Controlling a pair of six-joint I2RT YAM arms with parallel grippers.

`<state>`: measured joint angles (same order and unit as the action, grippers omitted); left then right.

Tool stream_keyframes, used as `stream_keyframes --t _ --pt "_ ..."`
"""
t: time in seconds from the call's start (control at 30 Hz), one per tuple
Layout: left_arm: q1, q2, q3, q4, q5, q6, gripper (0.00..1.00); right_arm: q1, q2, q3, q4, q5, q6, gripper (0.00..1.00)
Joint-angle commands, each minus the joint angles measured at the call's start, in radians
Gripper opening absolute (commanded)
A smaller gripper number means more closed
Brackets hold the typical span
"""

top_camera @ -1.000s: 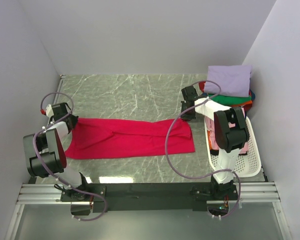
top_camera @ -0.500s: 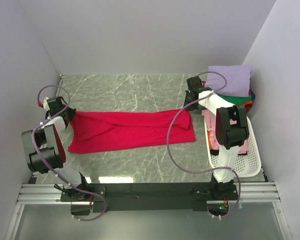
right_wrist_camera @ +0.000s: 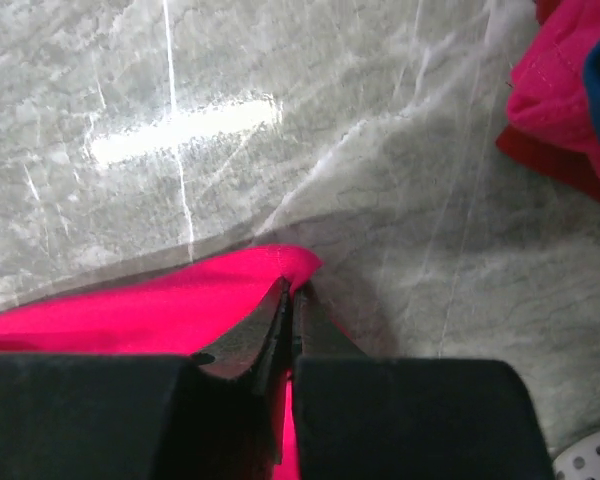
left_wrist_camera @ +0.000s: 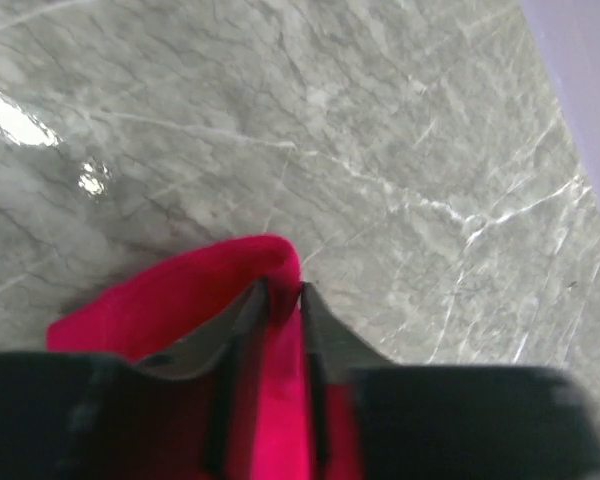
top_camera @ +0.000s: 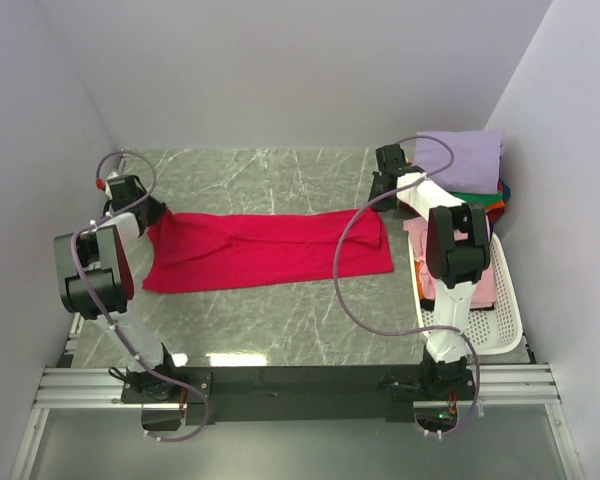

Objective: Fold and stack the t-shirts
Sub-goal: Fold the tshirt

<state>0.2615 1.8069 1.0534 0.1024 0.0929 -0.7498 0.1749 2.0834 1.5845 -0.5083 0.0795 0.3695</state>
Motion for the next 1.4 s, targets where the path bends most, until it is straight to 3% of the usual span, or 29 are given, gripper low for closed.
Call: stream_keyframes --t 0.0,0.03,0.13,0.3,0.33,0.47,0.83,1.37 --pt "-0.016 -0.055 0.013 -0.017 -0.062 0.030 0.27 -0.012 -0.048 0.023 0.025 -0.030 -0.014 0.07" --pt "-0.027 -0.075 0.001 -0.021 -0.090 0.032 0.33 -0.014 -0.062 0.000 0.043 -0.062 -0.026 0.20" --pt "-0.088 -0.167 -0.049 -0.029 -0.177 0.038 0.46 -0.009 -0.137 -0.058 0.079 -0.130 -0.050 0.42" --pt "-0.177 -0.305 -0.122 -0.075 -0.334 0.001 0.62 0.015 -0.258 -0.132 0.079 -0.153 -0.087 0.55" --pt "-0.201 -0.323 -0.136 -0.078 -0.347 0.000 0.69 0.018 -0.275 -0.165 0.076 -0.152 -0.093 0.56" --pt "-0.272 -0.399 -0.188 -0.087 -0.378 0.010 0.70 0.040 -0.371 -0.277 0.091 -0.149 -0.089 0.57" --pt "-0.418 -0.331 -0.239 -0.090 -0.309 0.141 0.70 0.106 -0.424 -0.431 0.077 -0.081 -0.063 0.58" --pt "-0.462 -0.146 -0.138 -0.153 -0.285 0.175 0.67 0.121 -0.427 -0.472 0.080 -0.038 -0.060 0.58"
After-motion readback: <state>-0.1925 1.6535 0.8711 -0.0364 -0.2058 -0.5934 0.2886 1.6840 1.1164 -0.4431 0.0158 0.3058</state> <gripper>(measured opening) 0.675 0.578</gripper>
